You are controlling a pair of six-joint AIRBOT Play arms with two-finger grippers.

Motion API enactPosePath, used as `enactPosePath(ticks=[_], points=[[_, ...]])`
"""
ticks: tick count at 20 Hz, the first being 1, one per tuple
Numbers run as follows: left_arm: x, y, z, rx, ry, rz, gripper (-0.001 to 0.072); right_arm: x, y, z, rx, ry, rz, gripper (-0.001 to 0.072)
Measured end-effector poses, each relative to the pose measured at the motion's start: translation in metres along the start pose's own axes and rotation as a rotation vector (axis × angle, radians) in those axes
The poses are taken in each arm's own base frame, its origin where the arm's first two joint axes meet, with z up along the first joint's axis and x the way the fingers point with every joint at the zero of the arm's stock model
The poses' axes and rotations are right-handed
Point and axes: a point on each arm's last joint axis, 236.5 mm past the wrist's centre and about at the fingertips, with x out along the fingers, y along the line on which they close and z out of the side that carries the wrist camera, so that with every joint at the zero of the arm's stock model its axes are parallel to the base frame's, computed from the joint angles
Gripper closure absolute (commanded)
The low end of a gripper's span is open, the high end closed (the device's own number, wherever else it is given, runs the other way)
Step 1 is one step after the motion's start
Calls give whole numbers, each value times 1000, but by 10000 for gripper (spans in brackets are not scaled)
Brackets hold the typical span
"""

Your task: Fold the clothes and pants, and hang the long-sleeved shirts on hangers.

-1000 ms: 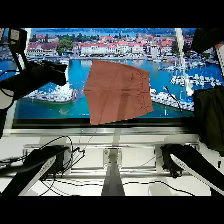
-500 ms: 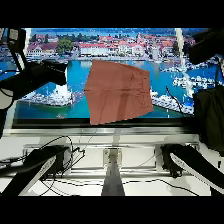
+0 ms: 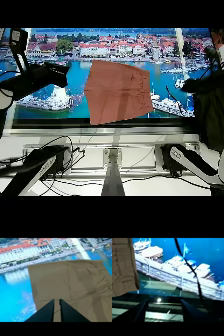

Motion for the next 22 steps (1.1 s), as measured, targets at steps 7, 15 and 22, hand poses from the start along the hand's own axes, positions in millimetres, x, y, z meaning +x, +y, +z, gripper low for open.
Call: enactPosePath(ticks=[7,15,22], points=[[-2,3,-15,-34,63,0,702,100,34,-43,263,142,297,221],[-29,52,-104,-163,398,103,331,144,57,-60,361,290,474,271],[-32,64,-229,-414,677,120,332,158,70,-60,313,295,495,398]])
